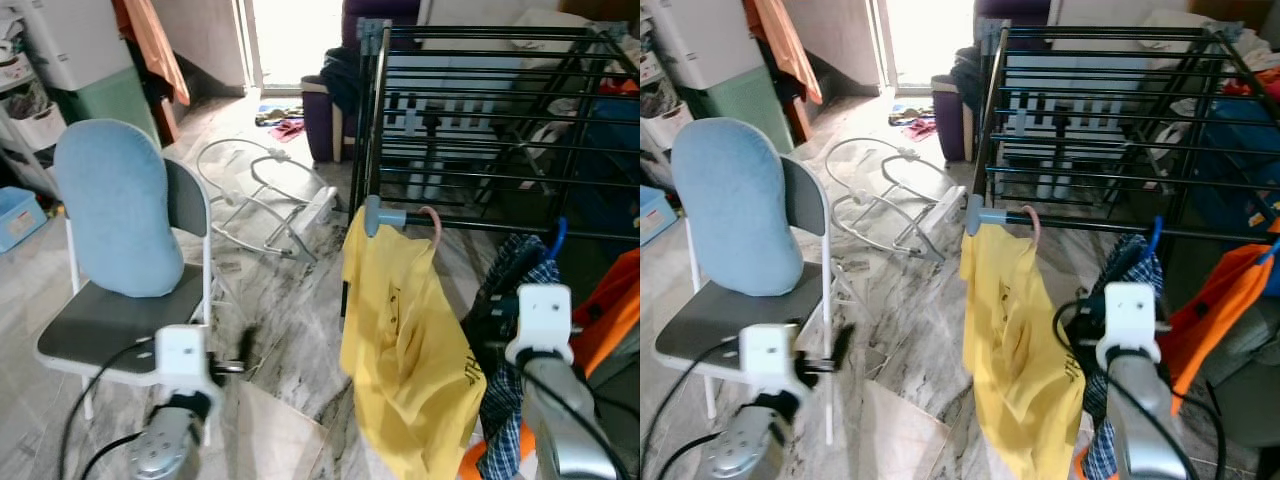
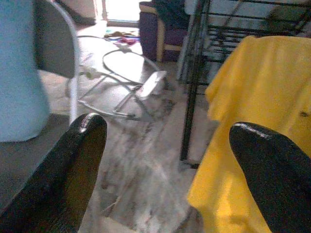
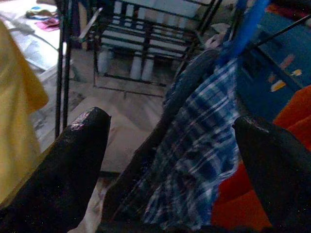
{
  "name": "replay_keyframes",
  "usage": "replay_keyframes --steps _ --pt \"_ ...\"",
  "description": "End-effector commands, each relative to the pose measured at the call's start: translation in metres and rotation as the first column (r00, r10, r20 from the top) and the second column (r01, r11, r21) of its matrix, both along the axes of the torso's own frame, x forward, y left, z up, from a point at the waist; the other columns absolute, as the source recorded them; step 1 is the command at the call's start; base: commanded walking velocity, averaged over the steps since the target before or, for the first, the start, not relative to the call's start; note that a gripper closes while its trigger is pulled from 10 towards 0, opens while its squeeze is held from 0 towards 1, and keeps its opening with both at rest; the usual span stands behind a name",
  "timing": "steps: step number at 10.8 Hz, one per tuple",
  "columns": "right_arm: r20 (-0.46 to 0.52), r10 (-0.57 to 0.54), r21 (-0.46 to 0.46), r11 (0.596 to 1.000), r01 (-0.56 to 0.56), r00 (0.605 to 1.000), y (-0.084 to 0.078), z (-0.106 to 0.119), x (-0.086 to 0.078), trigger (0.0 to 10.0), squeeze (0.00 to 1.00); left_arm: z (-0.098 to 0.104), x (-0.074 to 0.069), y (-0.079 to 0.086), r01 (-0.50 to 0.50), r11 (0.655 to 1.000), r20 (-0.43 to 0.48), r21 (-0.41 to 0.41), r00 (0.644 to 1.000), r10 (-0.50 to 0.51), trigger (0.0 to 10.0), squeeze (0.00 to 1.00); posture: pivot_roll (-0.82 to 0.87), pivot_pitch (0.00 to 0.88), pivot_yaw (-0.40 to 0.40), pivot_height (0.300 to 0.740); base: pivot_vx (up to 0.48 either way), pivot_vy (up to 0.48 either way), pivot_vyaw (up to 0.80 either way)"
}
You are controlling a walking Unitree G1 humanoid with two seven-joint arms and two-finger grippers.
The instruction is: Hang hanger
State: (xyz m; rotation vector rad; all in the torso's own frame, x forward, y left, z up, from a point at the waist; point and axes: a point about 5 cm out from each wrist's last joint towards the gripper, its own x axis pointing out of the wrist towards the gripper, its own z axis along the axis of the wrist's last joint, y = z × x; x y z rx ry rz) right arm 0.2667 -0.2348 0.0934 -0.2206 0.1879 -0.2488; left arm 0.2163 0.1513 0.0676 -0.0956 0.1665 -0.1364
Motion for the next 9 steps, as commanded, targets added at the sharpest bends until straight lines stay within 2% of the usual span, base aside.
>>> replay_keyframes --steps 1,2,3,4,6,8,9 --pt "-0.015 -0.028 0.013 1.0 0.028 0.999 -0.004 -0.001 0.003 10.0 1.0 0.004 0.002 -0.003 0.018 1.0 0.013 0.008 1.0 -0.018 10.0 0.0 -0.09 0.0 0.029 0.74 0.0 0.0 0.0" --pt "-0.027 -0.03 0.035 0.999 0.031 0.999 -0.004 -0.003 0.004 10.0 1.0 0.005 0.003 -0.006 0.044 0.999 0.015 0.011 0.999 -0.044 10.0 0.0 -0.09 0.0 0.029 0.74 0.0 0.0 0.0" --pt "-0.061 -0.047 0.041 0.998 0.05 0.997 -0.004 -0.007 0.008 10.0 1.0 0.005 0.003 -0.006 0.062 0.998 0.017 0.018 0.998 -0.062 10.0 0.0 -0.09 0.0 0.028 0.74 0.0 0.0 -0.8" --pt "-0.065 -0.044 0.041 0.998 0.047 0.997 -0.004 -0.009 0.011 10.0 0.66 0.005 0.003 -0.005 0.059 0.998 0.015 0.021 0.998 -0.06 10.0 0.0 -0.09 0.0 0.025 0.74 0.0 0.0 -0.8" --pt "-0.08 -0.039 0.039 0.998 0.042 0.996 -0.004 -0.011 0.015 10.0 0.0 0.004 0.001 -0.007 0.063 0.998 0.006 0.019 0.998 -0.063 10.0 0.0 -0.08 0.0 0.022 0.74 0.0 0.0 0.0" --pt "-0.146 -0.036 0.092 0.995 0.05 0.989 -0.004 -0.02 0.021 10.0 0.0 0.002 0.0 -0.011 0.081 0.997 -0.006 0.015 0.997 -0.081 10.0 0.0 -0.09 0.005 0.023 0.74 0.0 0.0 0.0" --pt "-0.152 0.003 0.099 0.995 0.012 0.988 -0.001 -0.021 0.026 10.0 0.0 0.002 0.0 -0.011 0.085 0.996 -0.007 0.017 0.996 -0.085 10.0 0.0 -0.09 0.005 0.023 0.74 0.0 0.0 0.0"
